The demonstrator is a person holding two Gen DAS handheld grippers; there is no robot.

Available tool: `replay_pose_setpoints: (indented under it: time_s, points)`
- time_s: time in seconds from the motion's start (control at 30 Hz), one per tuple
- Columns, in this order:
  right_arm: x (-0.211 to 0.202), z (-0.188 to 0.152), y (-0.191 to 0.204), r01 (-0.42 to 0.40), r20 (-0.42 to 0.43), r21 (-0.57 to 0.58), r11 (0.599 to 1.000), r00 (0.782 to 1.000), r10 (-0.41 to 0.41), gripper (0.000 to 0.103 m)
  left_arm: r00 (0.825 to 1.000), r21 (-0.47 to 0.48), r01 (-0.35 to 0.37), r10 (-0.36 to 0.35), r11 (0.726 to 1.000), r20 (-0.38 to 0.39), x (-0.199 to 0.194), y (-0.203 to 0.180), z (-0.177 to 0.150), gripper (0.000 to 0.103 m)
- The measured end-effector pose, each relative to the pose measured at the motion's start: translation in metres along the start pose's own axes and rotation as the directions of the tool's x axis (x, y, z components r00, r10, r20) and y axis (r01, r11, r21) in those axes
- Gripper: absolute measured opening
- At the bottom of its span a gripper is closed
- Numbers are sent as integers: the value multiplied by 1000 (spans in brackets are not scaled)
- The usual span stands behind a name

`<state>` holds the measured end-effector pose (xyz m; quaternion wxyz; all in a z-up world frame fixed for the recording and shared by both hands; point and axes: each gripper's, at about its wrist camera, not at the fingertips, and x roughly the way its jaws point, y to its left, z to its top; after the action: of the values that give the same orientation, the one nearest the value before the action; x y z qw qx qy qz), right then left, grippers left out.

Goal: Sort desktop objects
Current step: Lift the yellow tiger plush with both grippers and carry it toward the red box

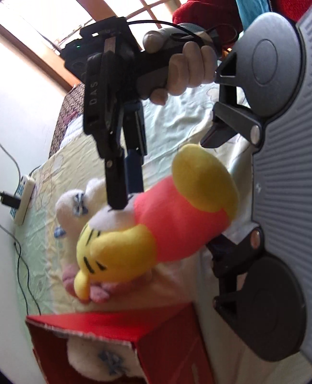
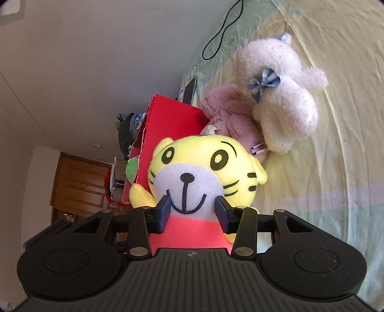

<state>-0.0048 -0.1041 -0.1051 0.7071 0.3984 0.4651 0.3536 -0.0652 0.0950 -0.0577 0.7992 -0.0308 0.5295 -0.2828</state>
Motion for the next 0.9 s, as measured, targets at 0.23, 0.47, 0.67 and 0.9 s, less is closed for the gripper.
replay_pose_setpoints:
  time_s: [0.23,0.47,0.67,0.9]
  points:
    - [-6,-9,3,105,16,-88,991,994,-104,54,996,23,-73,74,997,-50,20,-2,-13,73]
    - [-9,-22,-4,164,25,-112,980,986,-162,63,993,-19,-108,109,994,50,-8,6,-2,89]
    - [-25,-18,-10,151,78,-57,987,986,-147,64,983,25,-171,168,985,73,-17,-14,2,75]
    - [-25,-13,-31,138,55,-6,990,989,-138,67,989,-5,-67,67,998,132,-46,-24,0,74]
